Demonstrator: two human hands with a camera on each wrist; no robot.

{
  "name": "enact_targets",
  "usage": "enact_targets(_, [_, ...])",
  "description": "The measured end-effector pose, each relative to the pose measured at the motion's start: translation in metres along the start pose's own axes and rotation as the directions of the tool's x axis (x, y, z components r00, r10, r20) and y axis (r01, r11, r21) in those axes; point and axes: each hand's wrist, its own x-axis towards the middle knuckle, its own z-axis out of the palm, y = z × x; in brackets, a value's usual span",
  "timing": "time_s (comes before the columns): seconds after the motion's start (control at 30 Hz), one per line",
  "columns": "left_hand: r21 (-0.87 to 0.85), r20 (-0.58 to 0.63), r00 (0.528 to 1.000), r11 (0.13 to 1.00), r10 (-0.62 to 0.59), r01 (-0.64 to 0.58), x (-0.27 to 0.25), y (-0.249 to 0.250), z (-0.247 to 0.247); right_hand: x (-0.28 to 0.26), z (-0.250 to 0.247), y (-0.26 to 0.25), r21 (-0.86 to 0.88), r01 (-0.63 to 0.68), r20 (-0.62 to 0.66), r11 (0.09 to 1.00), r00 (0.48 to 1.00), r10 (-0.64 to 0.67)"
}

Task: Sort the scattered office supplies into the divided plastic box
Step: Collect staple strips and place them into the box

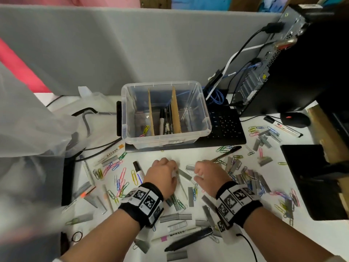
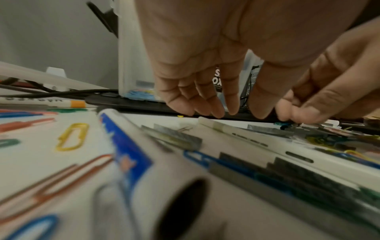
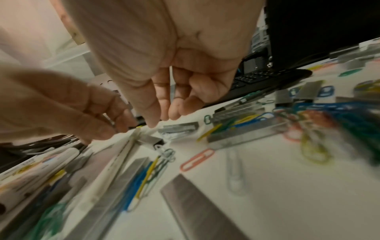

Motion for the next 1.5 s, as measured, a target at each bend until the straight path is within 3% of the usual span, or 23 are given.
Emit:
enact_targets(0.07, [0.034, 0.028, 1.000, 0.999, 0.008, -0.009, 0.006, 0.007, 0.005, 0.003, 0.005, -0.006, 0.026, 0.050, -0.007, 0.998, 0.999, -0.050])
enact_targets(0.17, [0.147, 0.074, 0.997, 0.989, 0.014, -0.025, 0.012, 0.014, 0.011, 0.007, 0.010, -0.015, -0.071, 0.086, 0.007, 0.994, 0.996, -0.086])
enact_targets(0.3, [0.245, 0.074, 0.996, 0.969, -0.039, 0.020, 0.018, 0.021, 0.013, 0.013, 0.011, -0.023, -0.183, 0.130, -0.002, 0.974, 0.991, -0.132])
enact_targets(0.5, [0.296, 0.041, 0.999, 0.955, -0.010, -0.002, 0.019, 0.016, 0.012, 0.014, 0.011, -0.023, -0.187, 0.172, -0.005, 0.967, 0.984, -0.176])
enact_targets(0.57, [0.181, -0.007, 0.998, 0.982, 0.062, -0.060, 0.015, 0.011, 0.005, 0.012, 0.007, -0.019, -0.088, 0.171, -0.030, 0.981, 0.984, -0.174])
enact_targets(0.67, [-0.208, -0.092, 0.989, 0.969, 0.118, -0.135, 0.008, 0.004, -0.010, 0.008, -0.007, -0.011, 0.154, 0.143, -0.037, 0.978, 0.990, -0.139])
enact_targets(0.73, [-0.424, -0.131, 0.990, 0.900, 0.050, -0.101, 0.003, 0.001, -0.018, 0.004, -0.016, -0.007, 0.283, 0.149, -0.051, 0.947, 0.989, -0.140])
enact_targets(0.8, [-0.625, -0.120, 0.993, 0.778, -0.013, -0.065, -0.001, 0.002, -0.024, 0.000, -0.024, -0.006, 0.346, 0.163, -0.067, 0.924, 0.987, -0.149])
enact_targets(0.9, [-0.794, -0.094, 0.995, 0.606, -0.038, -0.052, -0.004, 0.008, -0.034, -0.007, -0.034, -0.009, 0.457, 0.167, -0.115, 0.874, 0.985, -0.128])
enact_targets(1.13, [-0.933, -0.109, 0.993, 0.350, -0.054, -0.083, -0.006, 0.017, -0.046, -0.017, -0.049, -0.013, 0.634, 0.198, -0.173, 0.747, 0.979, -0.113])
enact_targets(1.23, [-0.949, -0.170, 0.984, 0.276, -0.052, -0.150, -0.009, 0.022, -0.051, -0.018, -0.048, -0.014, 0.676, 0.216, -0.201, 0.705, 0.974, -0.105])
enact_targets(1.5, [-0.826, -0.339, 0.936, 0.446, 0.094, -0.344, -0.020, 0.038, -0.059, -0.017, -0.041, -0.015, 0.734, 0.230, -0.198, 0.639, 0.972, -0.122])
